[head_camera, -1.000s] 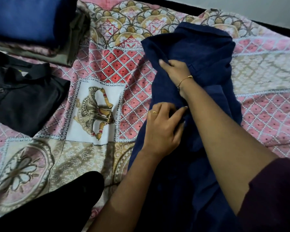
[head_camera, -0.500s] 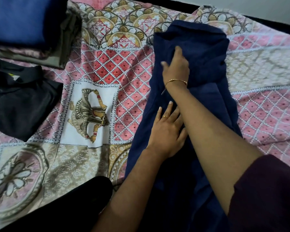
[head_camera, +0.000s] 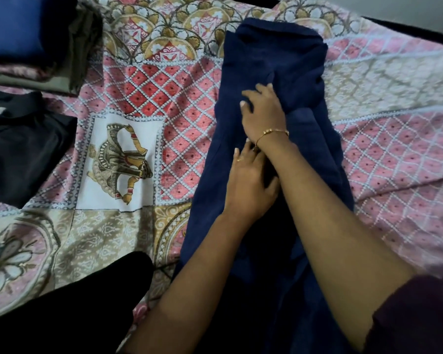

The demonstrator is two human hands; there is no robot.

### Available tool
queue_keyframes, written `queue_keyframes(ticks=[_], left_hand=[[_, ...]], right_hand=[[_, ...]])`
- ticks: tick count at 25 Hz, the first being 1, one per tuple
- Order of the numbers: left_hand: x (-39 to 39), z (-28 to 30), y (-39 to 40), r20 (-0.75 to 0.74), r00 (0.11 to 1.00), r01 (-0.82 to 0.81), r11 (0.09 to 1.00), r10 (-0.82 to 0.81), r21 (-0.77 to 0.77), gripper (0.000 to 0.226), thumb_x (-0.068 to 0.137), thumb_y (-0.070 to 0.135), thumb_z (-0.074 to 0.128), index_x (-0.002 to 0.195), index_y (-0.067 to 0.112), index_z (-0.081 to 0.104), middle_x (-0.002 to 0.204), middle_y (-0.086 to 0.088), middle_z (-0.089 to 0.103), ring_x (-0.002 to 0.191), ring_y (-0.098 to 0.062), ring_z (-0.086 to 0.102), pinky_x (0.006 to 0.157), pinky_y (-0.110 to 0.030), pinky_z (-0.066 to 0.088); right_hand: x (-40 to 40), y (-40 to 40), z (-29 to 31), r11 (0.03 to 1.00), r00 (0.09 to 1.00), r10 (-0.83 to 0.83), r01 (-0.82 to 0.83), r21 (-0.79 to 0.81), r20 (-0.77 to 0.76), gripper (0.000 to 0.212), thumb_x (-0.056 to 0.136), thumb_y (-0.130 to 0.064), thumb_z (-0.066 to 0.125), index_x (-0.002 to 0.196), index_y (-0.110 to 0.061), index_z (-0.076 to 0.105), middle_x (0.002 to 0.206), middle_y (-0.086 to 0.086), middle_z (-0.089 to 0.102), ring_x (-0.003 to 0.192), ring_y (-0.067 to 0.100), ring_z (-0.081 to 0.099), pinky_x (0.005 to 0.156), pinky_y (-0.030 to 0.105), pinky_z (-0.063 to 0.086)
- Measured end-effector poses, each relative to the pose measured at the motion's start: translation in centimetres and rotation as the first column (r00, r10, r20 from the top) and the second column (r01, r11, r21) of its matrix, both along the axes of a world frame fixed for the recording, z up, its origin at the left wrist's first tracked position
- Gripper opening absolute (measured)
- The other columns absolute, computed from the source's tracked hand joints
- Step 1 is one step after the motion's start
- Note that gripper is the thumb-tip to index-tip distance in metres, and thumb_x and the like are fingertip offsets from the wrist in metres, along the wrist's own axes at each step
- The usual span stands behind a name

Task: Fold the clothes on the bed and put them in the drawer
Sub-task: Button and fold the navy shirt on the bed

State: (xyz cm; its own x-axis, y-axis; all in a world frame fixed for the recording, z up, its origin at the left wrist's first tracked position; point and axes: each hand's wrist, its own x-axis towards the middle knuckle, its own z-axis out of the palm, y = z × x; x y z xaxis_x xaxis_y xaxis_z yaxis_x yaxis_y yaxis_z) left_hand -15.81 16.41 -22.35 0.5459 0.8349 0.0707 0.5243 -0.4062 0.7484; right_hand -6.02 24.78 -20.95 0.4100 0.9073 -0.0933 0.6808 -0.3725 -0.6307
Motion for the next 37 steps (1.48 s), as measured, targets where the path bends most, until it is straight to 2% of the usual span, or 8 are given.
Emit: queue_keyframes(ticks=[3, 7, 12, 15, 18, 23, 31, 37], left_hand=[[-2.6, -0.6, -1.9, -0.022, 0.980, -0.191, 0.965, 0.198, 0.182, 0.056, 0.073, 0.030, 0.052, 0.123, 0.005, 0.050, 0.124, -0.017, 0.056, 0.123, -0.037, 0.047, 0.100, -0.044, 0.038], [-6.7, -1.2, -6.9, -0.237, 0.870, -0.362, 0.887, 0.432, 0.288, 0.054, 0.070, 0.035, 0.046, 0.120, 0.015, 0.042, 0.115, -0.013, 0.058, 0.103, -0.031, 0.051, 0.077, -0.046, 0.047], [-12.2, -2.3, -9.5, -0.323, 0.815, -0.374, 0.863, 0.481, 0.341, 0.033, 0.076, 0.019, 0.044, 0.106, 0.009, 0.054, 0.083, -0.016, 0.060, 0.066, -0.035, 0.060, 0.047, -0.033, 0.044], [-13.4, -1.5, -10.4, -0.344, 0.810, -0.304, 0.841, 0.475, 0.448, 0.039, 0.077, 0.015, 0.051, 0.112, 0.007, 0.066, 0.081, -0.012, 0.062, 0.060, -0.029, 0.060, 0.040, -0.028, 0.041], [-12.9, -0.1, -11.9, -0.251, 0.882, -0.221, 0.822, 0.398, 0.526, 0.041, 0.078, 0.016, 0.047, 0.112, 0.006, 0.066, 0.084, -0.010, 0.058, 0.062, -0.025, 0.057, 0.042, -0.029, 0.040], [-12.2, -0.7, -15.4, -0.245, 0.936, -0.112, 0.874, 0.253, 0.473, 0.030, 0.075, 0.025, 0.058, 0.101, 0.009, 0.055, 0.081, -0.008, 0.053, 0.057, -0.024, 0.055, 0.043, -0.030, 0.038], [-13.2, 0.0, -18.0, -0.275, 0.920, -0.173, 0.920, 0.278, 0.351, 0.011, 0.069, 0.021, 0.051, 0.064, 0.011, 0.054, 0.052, -0.001, 0.056, 0.033, -0.018, 0.051, 0.034, -0.022, 0.019], [-13.6, 1.0, -21.2, -0.157, 0.986, 0.027, 0.984, -0.055, -0.177, 0.025, 0.088, 0.024, 0.053, 0.110, 0.012, 0.055, 0.103, -0.004, 0.062, 0.091, -0.024, 0.059, 0.067, -0.033, 0.040]], right_hand=[[-1.6, -5.3, -0.3, 0.853, 0.972, -0.230, 0.221, 0.473, -0.039, 0.029, 0.089, -0.005, 0.043, 0.105, 0.001, 0.067, 0.112, 0.019, 0.061, 0.108, 0.033, 0.057, 0.092, 0.024, 0.037], [-6.1, -12.6, -1.2, 0.793, 0.961, -0.275, 0.214, 0.570, 0.022, 0.023, 0.084, -0.007, 0.046, 0.090, 0.000, 0.067, 0.086, 0.017, 0.056, 0.077, 0.031, 0.058, 0.075, 0.031, 0.044], [-13.6, -18.3, -1.0, 0.920, 0.907, -0.289, 0.352, 0.173, -0.308, 0.030, 0.087, -0.029, 0.060, 0.102, -0.004, 0.057, 0.089, 0.007, 0.054, 0.074, 0.021, 0.055, 0.072, 0.026, 0.044], [-15.0, -18.4, 0.2, 0.901, 0.665, -0.433, 0.342, -0.267, -0.609, 0.035, 0.085, -0.038, 0.063, 0.100, -0.006, 0.059, 0.088, 0.000, 0.059, 0.081, 0.014, 0.056, 0.067, 0.018, 0.041], [-15.0, -18.3, 0.9, 0.884, 0.360, -0.423, 0.363, -0.293, -0.831, 0.023, 0.090, -0.024, 0.059, 0.095, -0.002, 0.065, 0.082, 0.003, 0.063, 0.074, 0.014, 0.058, 0.066, 0.022, 0.047], [-12.3, -20.1, -0.5, 0.734, 0.446, -0.615, 0.625, -0.266, -0.651, 0.018, 0.095, -0.015, 0.048, 0.081, -0.007, 0.054, 0.068, 0.001, 0.051, 0.064, 0.016, 0.048, 0.063, 0.027, 0.042], [-15.4, -25.6, 0.6, 0.869, 0.687, -0.494, 0.371, -0.328, -0.532, 0.013, 0.091, -0.014, 0.052, 0.102, -0.008, 0.051, 0.099, 0.005, 0.055, 0.088, 0.018, 0.053, 0.075, 0.024, 0.041], [-13.5, -30.1, 0.5, 0.804, 0.795, -0.587, 0.552, -0.219, -0.151, 0.024, 0.092, -0.007, 0.048, 0.113, -0.008, 0.060, 0.119, 0.011, 0.053, 0.102, 0.025, 0.054, 0.079, 0.025, 0.039]])
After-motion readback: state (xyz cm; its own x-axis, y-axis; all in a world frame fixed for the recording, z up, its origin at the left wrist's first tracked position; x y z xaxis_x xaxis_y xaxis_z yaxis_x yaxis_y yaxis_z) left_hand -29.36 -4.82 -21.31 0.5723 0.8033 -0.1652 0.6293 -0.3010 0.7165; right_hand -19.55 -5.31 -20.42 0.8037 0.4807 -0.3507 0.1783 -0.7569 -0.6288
